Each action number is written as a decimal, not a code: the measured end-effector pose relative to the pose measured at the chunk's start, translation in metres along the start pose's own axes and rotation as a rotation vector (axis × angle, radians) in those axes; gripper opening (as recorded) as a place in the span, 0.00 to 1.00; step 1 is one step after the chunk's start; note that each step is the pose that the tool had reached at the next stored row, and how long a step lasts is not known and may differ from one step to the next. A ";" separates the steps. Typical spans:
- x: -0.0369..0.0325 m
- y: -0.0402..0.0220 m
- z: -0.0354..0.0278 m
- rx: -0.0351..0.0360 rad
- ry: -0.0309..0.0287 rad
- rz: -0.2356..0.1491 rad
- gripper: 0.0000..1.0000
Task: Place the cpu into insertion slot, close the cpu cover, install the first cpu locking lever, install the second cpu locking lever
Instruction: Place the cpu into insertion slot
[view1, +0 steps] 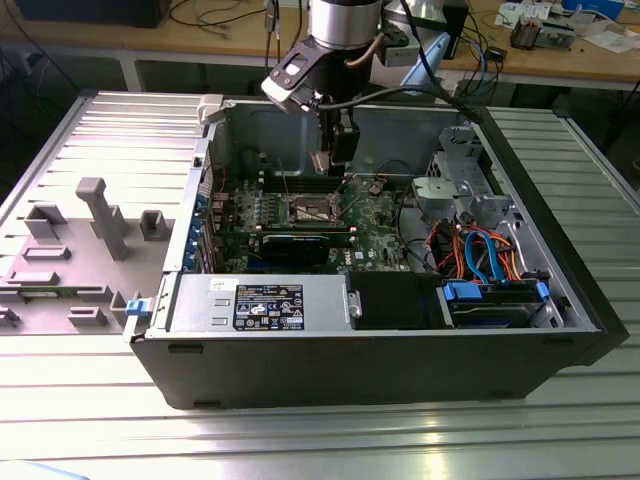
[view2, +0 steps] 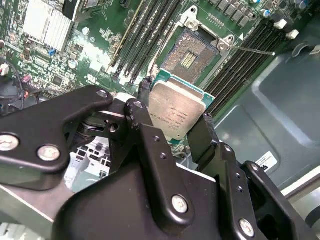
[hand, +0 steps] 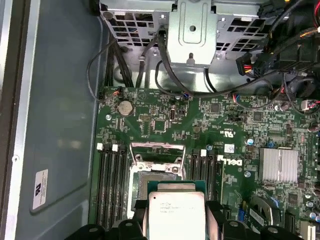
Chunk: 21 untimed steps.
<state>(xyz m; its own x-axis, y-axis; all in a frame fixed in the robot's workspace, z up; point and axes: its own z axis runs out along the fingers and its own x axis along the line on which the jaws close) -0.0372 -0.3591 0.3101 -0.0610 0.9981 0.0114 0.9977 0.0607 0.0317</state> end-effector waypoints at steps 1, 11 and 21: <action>0.0000 -0.0005 0.0004 -0.0005 0.0013 0.032 0.55; 0.0000 -0.0009 0.0033 -0.0005 0.0012 0.033 0.55; 0.0000 -0.0010 0.0052 -0.0005 0.0012 0.033 0.55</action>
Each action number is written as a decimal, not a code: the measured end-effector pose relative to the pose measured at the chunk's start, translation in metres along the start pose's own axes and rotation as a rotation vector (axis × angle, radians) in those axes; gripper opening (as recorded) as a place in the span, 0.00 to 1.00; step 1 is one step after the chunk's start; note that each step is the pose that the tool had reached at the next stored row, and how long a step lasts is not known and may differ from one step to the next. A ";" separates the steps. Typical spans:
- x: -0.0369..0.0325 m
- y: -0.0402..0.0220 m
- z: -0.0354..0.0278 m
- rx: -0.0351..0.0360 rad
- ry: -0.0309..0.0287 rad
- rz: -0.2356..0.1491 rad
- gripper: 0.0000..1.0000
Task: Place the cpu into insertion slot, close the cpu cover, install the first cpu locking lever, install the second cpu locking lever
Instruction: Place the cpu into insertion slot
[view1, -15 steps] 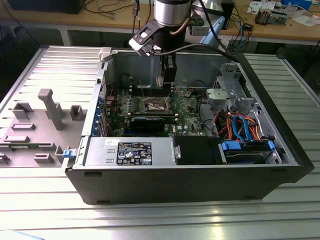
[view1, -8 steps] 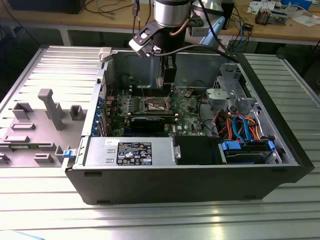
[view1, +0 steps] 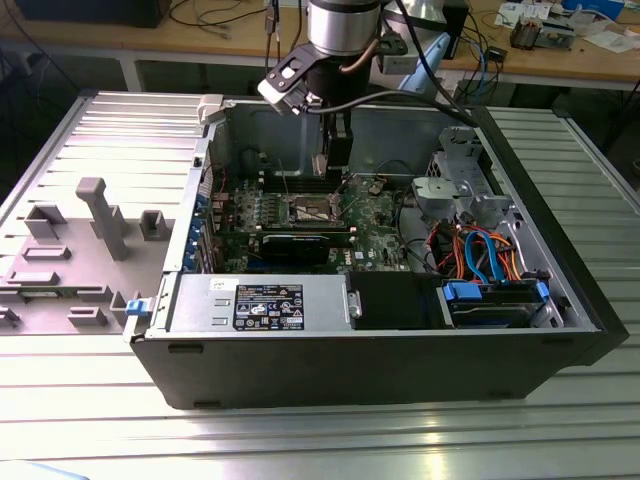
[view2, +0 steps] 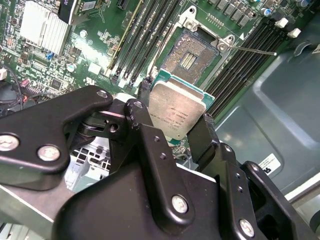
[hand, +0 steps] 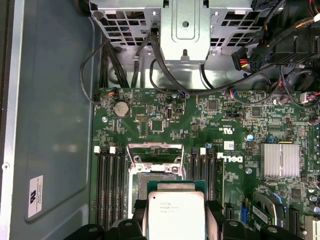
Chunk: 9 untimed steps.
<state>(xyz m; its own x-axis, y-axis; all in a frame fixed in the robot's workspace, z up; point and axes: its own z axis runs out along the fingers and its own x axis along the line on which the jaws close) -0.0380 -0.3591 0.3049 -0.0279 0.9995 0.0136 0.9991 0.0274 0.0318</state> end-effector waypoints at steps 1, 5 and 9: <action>0.0000 0.0000 0.0002 -0.0001 0.0000 0.000 0.55; 0.0000 0.0000 0.0007 0.0000 0.0000 0.000 0.55; 0.0000 0.0000 0.0014 0.0000 0.0000 0.000 0.55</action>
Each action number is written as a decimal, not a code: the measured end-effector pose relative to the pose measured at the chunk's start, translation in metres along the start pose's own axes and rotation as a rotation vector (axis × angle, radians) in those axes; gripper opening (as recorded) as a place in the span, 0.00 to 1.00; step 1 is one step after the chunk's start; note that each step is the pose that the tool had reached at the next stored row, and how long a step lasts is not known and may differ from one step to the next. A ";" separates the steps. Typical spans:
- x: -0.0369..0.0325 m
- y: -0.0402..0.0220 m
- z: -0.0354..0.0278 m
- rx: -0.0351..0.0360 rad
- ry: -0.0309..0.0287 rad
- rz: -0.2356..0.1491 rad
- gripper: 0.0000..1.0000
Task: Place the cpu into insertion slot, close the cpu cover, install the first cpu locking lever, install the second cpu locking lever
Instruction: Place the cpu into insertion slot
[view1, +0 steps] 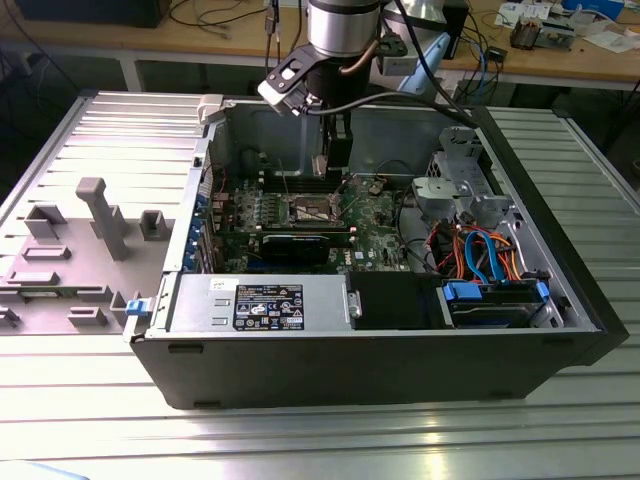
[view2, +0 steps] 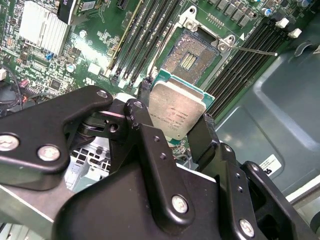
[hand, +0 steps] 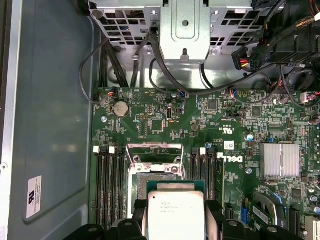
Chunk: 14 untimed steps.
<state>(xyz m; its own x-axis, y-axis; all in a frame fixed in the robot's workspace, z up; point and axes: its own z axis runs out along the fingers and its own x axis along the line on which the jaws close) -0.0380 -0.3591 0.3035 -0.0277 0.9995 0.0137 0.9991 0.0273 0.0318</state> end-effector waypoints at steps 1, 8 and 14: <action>0.0000 0.0000 0.0001 0.0000 0.0000 0.000 0.55; 0.0000 0.0000 0.0015 0.0000 0.0000 0.000 0.55; -0.0001 -0.0002 0.0046 0.0000 0.0000 0.000 0.55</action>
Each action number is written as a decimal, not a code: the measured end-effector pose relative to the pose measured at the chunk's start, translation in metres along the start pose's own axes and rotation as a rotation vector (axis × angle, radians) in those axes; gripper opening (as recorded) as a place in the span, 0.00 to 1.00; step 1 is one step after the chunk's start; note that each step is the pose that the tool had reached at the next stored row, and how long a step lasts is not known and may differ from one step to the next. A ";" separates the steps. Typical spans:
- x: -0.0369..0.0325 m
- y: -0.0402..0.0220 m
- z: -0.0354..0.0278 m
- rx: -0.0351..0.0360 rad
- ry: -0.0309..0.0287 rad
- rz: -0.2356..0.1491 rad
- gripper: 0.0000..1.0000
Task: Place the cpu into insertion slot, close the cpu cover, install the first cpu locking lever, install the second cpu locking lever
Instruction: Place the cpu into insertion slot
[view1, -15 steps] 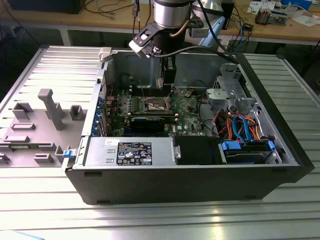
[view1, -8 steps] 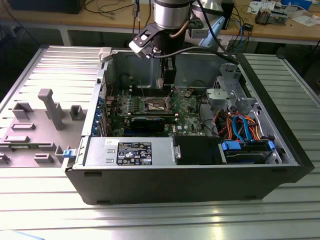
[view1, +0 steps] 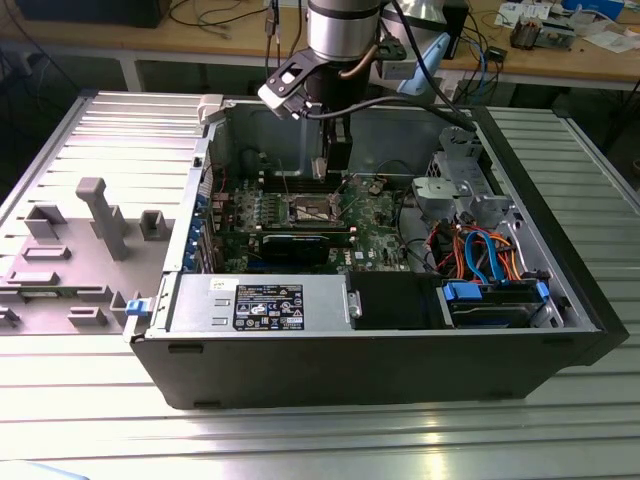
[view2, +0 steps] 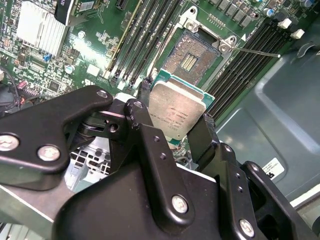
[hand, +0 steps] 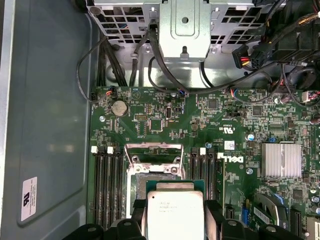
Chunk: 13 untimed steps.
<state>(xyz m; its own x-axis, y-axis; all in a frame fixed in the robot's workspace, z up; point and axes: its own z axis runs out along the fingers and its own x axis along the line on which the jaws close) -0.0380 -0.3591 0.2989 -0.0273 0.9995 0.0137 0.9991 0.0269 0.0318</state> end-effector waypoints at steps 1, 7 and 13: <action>0.0000 0.0000 0.0002 0.0000 0.0000 0.000 0.55; 0.0000 -0.0001 0.0028 0.0000 0.0000 0.000 0.55; -0.0001 -0.0002 0.0062 0.0000 0.0000 0.000 0.55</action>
<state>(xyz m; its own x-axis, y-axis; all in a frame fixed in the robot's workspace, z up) -0.0380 -0.3591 0.2927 -0.0272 0.9995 0.0137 0.9991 0.0267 0.0318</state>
